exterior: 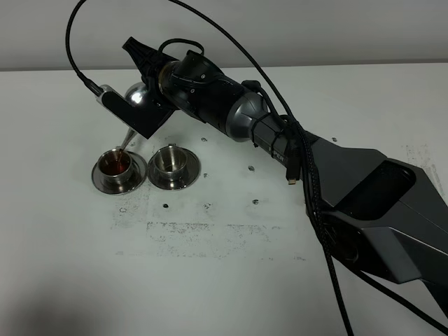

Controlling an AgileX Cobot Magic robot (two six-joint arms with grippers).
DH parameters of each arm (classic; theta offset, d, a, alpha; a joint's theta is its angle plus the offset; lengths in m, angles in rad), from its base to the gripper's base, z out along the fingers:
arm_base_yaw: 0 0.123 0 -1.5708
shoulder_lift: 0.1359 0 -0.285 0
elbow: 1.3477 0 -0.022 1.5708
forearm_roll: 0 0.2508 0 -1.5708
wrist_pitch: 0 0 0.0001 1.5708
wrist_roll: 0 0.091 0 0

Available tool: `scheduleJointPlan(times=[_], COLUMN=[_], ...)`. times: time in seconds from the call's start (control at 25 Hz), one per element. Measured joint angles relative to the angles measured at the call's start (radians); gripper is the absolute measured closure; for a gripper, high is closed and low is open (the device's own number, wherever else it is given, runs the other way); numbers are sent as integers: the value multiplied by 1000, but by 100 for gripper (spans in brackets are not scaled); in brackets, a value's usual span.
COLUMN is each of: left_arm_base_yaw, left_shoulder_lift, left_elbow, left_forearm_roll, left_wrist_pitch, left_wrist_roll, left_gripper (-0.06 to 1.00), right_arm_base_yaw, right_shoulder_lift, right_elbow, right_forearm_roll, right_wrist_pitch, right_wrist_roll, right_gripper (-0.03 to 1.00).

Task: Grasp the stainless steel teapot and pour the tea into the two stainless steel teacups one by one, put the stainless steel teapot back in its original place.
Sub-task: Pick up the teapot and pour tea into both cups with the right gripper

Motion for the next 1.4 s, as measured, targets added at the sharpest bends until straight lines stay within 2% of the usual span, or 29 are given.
scheduleJointPlan(times=[1.4], left_arm_base_yaw=[0], left_shoulder_lift=[0], left_elbow=[0], left_forearm_roll=[0], left_wrist_pitch=[0], left_wrist_roll=[0], left_gripper=[30], right_arm_base_yaw=[11], right_shoulder_lift=[-1], right_elbow=[0], right_forearm_roll=[-11], right_wrist_pitch=[-5], right_wrist_roll=[-32], right_gripper=[80])
